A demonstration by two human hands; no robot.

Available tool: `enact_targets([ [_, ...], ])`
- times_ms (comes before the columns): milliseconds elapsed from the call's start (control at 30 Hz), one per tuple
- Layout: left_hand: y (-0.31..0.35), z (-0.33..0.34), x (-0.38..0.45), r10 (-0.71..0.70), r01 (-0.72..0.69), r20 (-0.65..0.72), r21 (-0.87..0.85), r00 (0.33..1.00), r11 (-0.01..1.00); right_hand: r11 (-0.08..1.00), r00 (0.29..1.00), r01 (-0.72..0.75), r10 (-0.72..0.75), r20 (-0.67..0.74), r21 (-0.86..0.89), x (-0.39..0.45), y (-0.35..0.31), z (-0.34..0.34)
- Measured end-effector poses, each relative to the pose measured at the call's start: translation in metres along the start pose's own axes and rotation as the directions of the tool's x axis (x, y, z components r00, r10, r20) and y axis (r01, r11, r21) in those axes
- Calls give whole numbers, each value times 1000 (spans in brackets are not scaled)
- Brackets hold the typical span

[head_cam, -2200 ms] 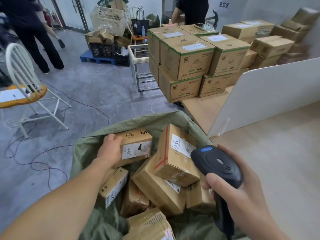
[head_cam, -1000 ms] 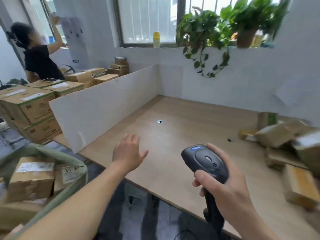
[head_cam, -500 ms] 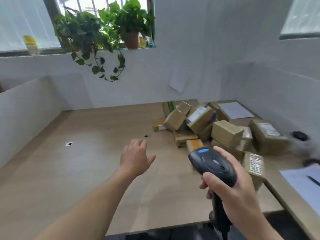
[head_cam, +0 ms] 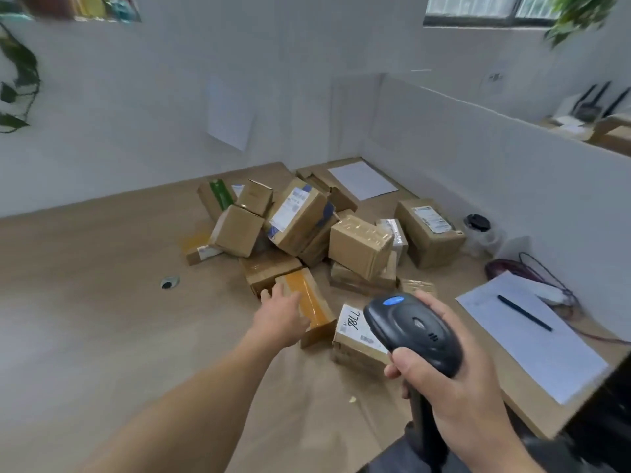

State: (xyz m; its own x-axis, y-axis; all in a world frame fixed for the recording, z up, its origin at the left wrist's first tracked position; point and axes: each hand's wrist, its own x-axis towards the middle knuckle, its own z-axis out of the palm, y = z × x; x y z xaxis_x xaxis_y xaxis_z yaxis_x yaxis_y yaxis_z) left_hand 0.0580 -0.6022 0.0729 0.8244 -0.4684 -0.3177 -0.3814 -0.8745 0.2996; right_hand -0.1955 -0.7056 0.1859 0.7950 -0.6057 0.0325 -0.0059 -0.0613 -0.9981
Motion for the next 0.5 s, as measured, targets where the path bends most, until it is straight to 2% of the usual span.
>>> enact_targets([
  [200, 21, 47, 71, 33, -41, 130, 57, 991, 998, 999, 997, -48, 49, -66, 13, 40, 16, 17],
  [400, 21, 87, 122, 104, -152, 264, 170, 959, 974, 997, 986, -78, 78, -149, 3, 63, 29, 20],
  [500, 11, 95, 127, 173, -269, 318, 288, 932, 919, 994, 984, -105, 106, -143, 18, 71, 31, 24],
])
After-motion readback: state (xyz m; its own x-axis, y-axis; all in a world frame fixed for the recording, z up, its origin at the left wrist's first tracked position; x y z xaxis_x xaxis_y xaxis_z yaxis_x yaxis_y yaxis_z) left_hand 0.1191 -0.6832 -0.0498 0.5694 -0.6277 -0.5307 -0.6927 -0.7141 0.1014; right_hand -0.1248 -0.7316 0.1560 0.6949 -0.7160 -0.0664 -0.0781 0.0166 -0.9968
